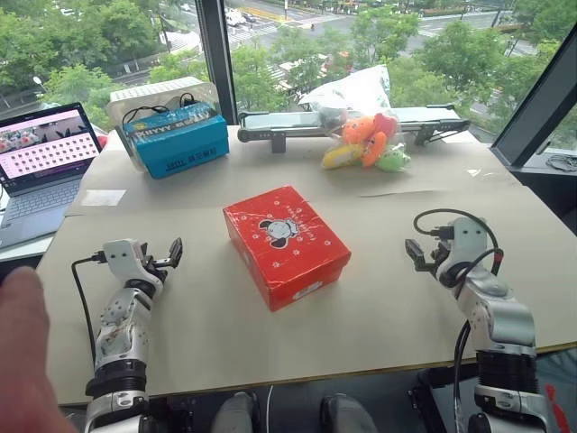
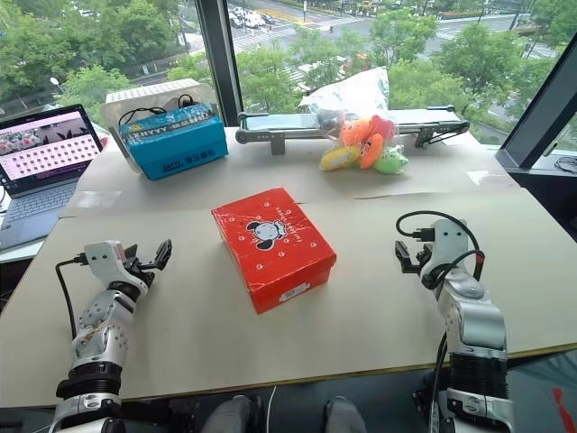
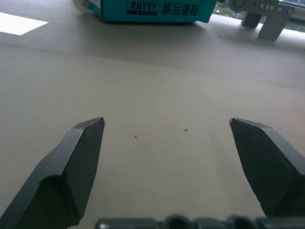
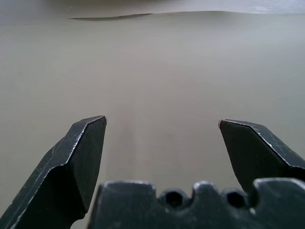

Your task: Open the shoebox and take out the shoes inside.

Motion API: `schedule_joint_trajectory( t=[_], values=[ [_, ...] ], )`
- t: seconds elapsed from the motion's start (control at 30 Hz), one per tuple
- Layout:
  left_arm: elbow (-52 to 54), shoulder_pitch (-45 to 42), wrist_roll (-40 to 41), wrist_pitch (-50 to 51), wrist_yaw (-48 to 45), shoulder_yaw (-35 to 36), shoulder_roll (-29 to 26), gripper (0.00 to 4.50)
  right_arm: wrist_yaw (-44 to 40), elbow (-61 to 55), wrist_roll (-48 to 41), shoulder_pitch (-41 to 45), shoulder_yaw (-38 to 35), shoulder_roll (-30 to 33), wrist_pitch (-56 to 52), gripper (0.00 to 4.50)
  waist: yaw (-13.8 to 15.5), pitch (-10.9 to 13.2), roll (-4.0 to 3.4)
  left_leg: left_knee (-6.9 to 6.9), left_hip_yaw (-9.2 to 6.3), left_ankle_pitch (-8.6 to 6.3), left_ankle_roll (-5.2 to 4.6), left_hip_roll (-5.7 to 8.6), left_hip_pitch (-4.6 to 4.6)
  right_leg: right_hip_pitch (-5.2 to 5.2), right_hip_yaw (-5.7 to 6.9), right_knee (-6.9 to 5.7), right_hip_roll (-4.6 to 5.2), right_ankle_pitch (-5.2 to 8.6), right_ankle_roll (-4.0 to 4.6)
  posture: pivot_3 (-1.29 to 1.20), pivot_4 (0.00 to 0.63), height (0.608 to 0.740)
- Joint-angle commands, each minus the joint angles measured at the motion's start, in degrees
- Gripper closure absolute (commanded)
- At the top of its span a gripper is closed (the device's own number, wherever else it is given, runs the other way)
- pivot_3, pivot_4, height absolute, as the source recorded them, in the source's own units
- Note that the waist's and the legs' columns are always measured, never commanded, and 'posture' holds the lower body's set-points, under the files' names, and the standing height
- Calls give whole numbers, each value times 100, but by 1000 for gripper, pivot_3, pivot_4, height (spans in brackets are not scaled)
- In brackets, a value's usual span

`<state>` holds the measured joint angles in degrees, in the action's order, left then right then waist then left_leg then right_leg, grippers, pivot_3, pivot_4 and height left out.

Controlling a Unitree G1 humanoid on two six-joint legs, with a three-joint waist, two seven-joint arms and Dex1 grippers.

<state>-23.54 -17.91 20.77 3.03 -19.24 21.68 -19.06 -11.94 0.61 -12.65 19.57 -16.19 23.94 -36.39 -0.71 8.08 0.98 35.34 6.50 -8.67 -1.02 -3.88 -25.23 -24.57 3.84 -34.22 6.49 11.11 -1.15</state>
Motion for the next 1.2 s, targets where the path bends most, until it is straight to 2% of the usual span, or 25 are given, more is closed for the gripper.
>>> schedule_joint_trajectory(
  t=[0.03,0.2,0.4,0.53,0.67,0.83,0.93,1.07,1.2],
  values=[
    [-108,29,-18,24,-48,-92,80,0,11,-78,-68,39,-172,36,212,47,0,0,0,0,0,0,0,0,0,0,0,0,0,0,0,0,150,740],
    [-70,-68,75,-24,-394,-164,110,0,13,-102,-34,-23,-201,64,227,47,23,0,0,7,0,0,0,0,0,5,0,0,-1,0,0,0,150,740],
    [1162,573,360,442,-2420,-659,-921,0,-82,-52,-11,42,-107,130,196,47,-6,2,4,33,-1,-1,0,-6,-12,2,0,-6,0,12,21,0,150,740],
    [1850,1039,722,805,-3520,-742,-1608,0,-285,-6,-16,122,-17,281,136,47,-30,7,10,44,-4,-1,1,-13,-41,-42,-12,-28,1,13,26,0,150,740],
    [2378,1423,724,794,-4366,-1008,-2154,0,-1136,-260,78,136,632,834,78,47,-19,13,2,51,-4,-2,3,-12,-41,-60,-21,-65,6,22,37,0,150,740],
    [2359,1411,617,733,-4503,-1111,-2194,0,-2456,-942,-95,-25,1341,1708,-100,47,0,24,-4,49,-15,-4,6,-16,-38,-66,-19,-74,6,24,39,0,150,740],
    [2400,1447,570,677,-4477,-1172,-2128,0,-3184,-1356,-373,-167,1478,2158,-209,47,21,31,0,51,-19,-4,6,-15,-39,-65,-17,-74,7,24,40,0,150,740],
    [2584,1592,558,611,-4481,-1239,-2063,0,-3535,-1204,-333,-109,1580,2433,-195,47,34,40,12,58,-17,-4,5,-13,-41,-64,-19,-68,8,25,39,0,150,740],
    [2685,1968,380,278,-4609,-1347,-2075,0,-3620,-879,121,218,2126,2576,-157,47,21,44,19,58,-13,-4,6,-14,-43,-68,-22,-64,8,27,38,0,150,740]
  ],
)
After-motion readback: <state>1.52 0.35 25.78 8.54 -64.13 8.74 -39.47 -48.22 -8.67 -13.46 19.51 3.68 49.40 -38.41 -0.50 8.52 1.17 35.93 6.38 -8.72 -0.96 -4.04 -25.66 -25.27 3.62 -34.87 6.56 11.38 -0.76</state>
